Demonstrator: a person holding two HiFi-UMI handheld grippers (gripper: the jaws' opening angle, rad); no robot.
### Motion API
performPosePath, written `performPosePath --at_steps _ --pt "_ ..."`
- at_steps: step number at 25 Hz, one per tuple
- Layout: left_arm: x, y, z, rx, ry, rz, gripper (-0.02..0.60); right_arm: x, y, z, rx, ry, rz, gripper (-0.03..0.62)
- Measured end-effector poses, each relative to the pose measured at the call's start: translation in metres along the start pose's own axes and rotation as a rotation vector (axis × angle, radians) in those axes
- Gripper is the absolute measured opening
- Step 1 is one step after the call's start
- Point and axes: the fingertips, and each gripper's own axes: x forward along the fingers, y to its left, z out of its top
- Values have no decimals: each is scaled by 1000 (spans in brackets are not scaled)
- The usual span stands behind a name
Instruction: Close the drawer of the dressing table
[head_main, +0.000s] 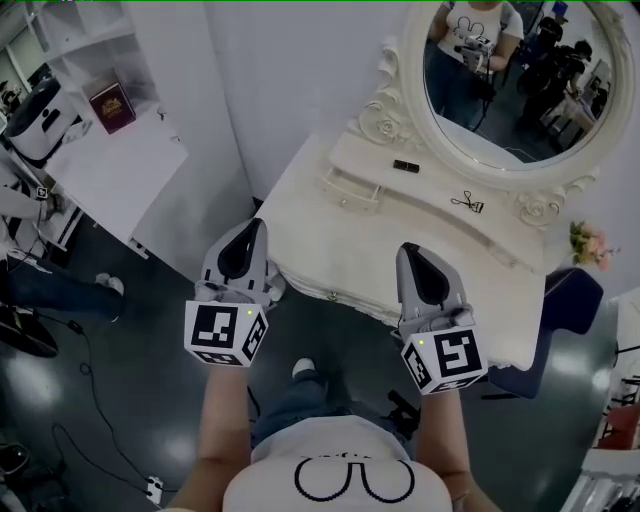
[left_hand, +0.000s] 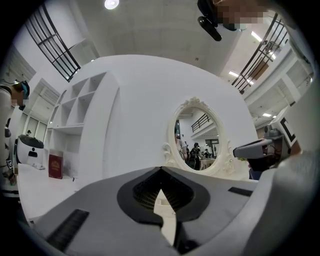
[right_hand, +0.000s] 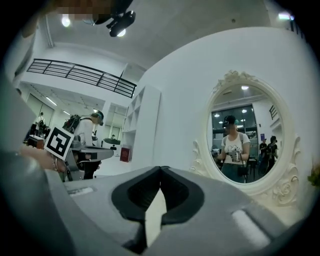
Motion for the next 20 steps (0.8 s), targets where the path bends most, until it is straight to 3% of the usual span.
performPosePath --at_steps 11,20 --pt "43 44 -22 -62 24 -61 -3 58 2 -30 28 76 -58 2" --pt "96 67 -34 -45 35 -74 -2 115 -25 -45 57 76 -75 2"
